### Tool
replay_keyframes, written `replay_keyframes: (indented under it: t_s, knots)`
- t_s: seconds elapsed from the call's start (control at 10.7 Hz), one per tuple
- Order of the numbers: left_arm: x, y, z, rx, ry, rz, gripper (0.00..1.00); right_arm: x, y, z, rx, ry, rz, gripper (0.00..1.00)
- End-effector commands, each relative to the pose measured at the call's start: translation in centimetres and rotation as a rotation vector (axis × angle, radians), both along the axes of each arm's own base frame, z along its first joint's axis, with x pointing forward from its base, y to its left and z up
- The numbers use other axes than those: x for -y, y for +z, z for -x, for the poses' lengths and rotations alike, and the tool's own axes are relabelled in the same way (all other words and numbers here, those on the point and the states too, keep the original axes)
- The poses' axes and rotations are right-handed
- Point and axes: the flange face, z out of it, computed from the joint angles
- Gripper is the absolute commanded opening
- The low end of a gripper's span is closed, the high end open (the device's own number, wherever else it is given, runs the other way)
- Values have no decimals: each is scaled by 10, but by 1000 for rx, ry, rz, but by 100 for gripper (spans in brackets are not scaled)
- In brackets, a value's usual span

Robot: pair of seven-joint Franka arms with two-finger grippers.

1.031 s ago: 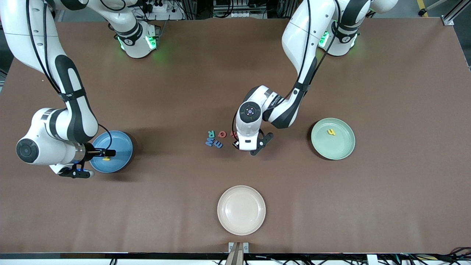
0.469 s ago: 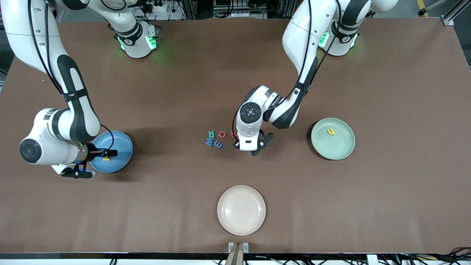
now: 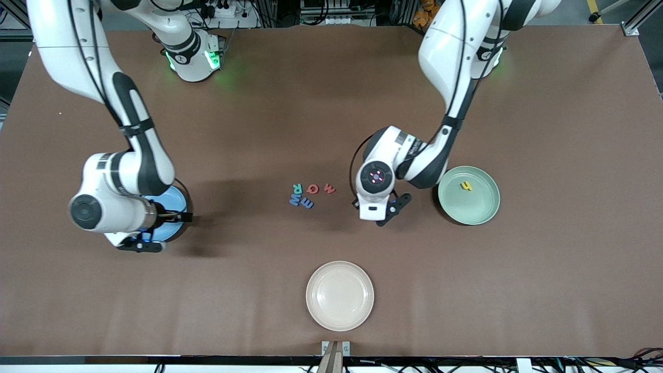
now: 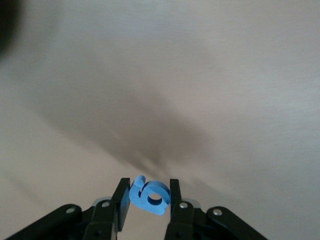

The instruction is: Sort uppercase to blue plate, lowercase to green plate

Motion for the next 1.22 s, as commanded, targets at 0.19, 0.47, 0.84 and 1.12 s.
replay_keyframes:
  t_s: [0.19, 0.47, 0.84, 1.12]
  knots:
    - [-86, 5, 2, -174, -194, -112, 15, -135, 19, 20, 32, -68, 40, 100]
    - [-148, -9, 1, -233, -295, -168, 14, -233, 17, 57, 64, -105, 68, 100]
    - [-181, -3, 0, -268, -371, -149, 14, -304, -2, 104, 62, -117, 106, 100]
    - [-189, -4, -6, -250, -382, -169, 81, -298, -42, 125, 90, -99, 104, 100]
